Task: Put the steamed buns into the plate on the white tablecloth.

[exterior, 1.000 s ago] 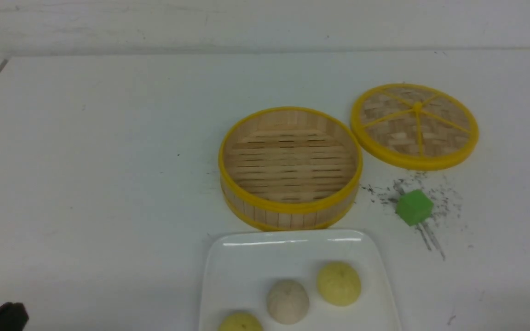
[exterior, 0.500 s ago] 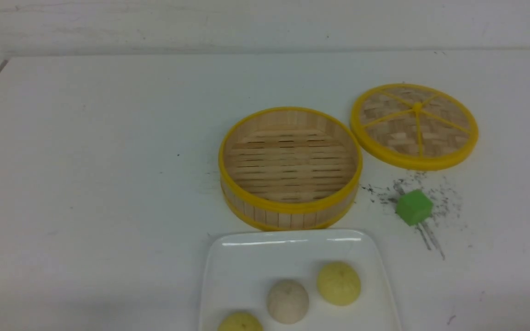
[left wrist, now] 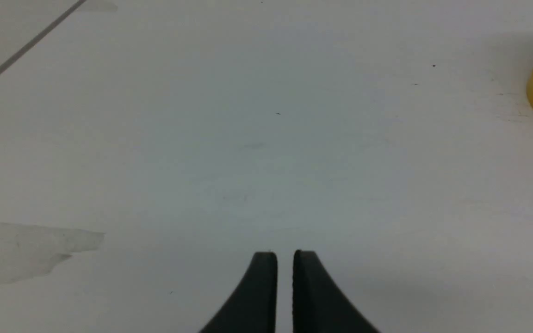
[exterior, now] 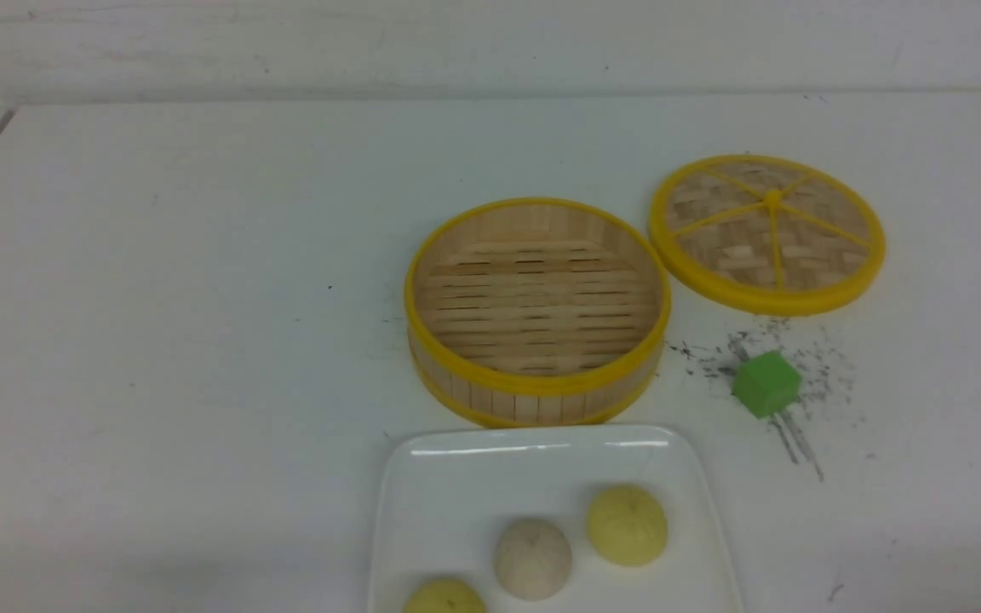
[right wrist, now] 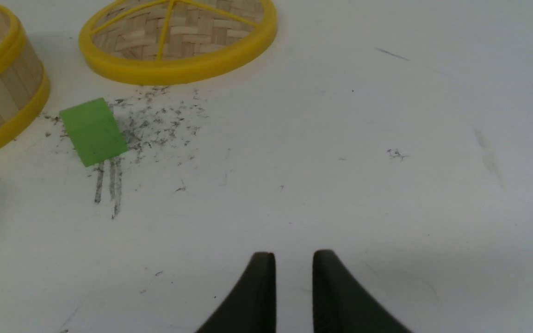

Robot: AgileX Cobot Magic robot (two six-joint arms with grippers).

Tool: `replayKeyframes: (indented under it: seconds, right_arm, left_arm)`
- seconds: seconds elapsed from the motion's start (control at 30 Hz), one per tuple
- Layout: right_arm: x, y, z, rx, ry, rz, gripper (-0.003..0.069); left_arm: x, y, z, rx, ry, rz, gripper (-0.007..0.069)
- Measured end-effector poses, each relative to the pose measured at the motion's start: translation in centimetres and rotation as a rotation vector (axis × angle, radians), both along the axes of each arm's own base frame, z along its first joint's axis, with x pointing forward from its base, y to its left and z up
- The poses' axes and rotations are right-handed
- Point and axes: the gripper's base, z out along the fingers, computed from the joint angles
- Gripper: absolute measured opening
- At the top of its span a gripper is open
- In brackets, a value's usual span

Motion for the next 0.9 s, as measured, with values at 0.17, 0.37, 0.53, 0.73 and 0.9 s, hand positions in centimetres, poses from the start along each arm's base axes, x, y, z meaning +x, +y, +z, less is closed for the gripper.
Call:
replayKeyframes:
  seconds: [0.17,0.37,0.53,0.73,0.9]
  right_arm:
    - [0.00,0.00,0.00,0.000,0.000,0.000,0.0149]
    - [0.00,0.00,0.00,0.000,0.000,0.000,0.0153]
    - [0.00,0.00,0.00,0.000,0.000,0.000,0.0156]
    - [0.00,0.00,0.00,0.000,0.000,0.000,0.0162]
    - [0.00,0.00,0.00,0.000,0.000,0.000,0.0166]
  left_arm:
    - [0.00,0.02,0.00,0.005,0.000,0.000,0.0090]
    - [0.00,0.02,0.00,0.005,0.000,0.000,0.0092]
    - [0.00,0.02,0.00,0.005,0.000,0.000,0.0097]
    - [0.00,0.02,0.00,0.005,0.000,0.000,0.0104]
    - [0.00,0.02,0.00,0.005,0.000,0.000,0.0106]
